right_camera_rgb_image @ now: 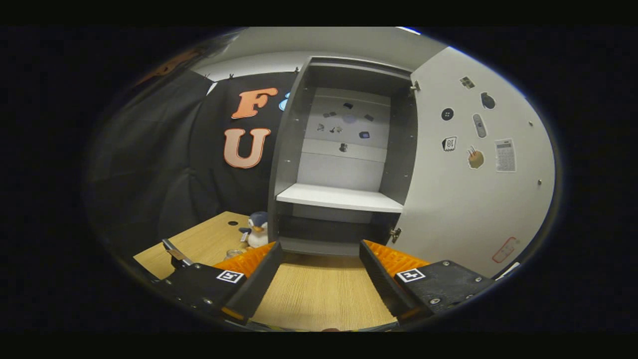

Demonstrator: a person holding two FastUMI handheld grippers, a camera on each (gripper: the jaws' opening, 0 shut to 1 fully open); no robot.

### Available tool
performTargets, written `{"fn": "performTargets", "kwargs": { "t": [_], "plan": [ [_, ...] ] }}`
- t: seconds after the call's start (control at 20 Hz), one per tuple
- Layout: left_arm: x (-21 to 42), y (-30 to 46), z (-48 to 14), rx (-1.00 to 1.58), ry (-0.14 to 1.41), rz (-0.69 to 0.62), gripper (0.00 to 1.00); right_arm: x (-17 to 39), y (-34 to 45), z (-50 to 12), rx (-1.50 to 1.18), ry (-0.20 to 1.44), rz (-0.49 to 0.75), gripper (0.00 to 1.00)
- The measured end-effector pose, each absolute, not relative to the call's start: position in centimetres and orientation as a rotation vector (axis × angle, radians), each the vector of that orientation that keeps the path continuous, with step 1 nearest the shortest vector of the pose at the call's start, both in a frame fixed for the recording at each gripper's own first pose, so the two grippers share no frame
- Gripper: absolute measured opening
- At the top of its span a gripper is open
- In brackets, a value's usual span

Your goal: Open the cabinet door with the right hand, grasp the bottle in the cabinet with the left hand and place it on the coaster, then close the cabinet door with the right hand.

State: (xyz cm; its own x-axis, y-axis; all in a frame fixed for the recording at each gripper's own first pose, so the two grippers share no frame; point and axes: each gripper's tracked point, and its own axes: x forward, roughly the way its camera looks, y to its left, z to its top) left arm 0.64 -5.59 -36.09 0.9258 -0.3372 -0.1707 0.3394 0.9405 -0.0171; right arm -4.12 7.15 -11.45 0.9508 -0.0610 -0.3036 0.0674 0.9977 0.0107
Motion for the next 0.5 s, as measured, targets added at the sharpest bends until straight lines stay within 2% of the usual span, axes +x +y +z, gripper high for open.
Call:
{"fn": "performTargets", "kwargs": {
  "t": [0.5],
  "plan": [
    [0.2,-5.4,-36.8,-0.018,0.247,-0.316,0.88,-3.9,8.4,-11.6,0.028,0.319,-0.034,0.95]
  ]
}}
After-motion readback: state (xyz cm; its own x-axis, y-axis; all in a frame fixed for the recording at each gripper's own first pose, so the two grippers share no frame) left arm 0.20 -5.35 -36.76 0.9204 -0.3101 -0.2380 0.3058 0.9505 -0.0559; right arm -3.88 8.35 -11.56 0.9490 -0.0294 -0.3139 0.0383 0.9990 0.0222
